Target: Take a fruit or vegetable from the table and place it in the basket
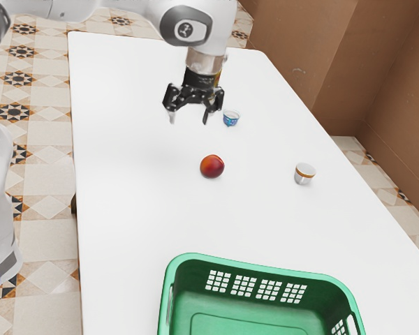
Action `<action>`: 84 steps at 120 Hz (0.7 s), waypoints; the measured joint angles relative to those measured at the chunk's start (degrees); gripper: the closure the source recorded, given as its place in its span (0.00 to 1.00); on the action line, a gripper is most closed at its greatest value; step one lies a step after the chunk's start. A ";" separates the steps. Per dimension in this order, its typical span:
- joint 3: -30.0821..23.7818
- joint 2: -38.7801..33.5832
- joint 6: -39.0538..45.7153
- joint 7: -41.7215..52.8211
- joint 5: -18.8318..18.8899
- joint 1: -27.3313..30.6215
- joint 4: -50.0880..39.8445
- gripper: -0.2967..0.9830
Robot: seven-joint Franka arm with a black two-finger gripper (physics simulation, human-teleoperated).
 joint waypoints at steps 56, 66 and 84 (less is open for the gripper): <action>-3.23 0.48 8.85 60.80 3.07 -1.47 -7.33 0.23; -3.86 -0.79 10.98 69.09 2.32 -1.23 -9.00 0.23; -3.84 -1.50 13.22 81.82 1.74 4.19 -9.81 0.23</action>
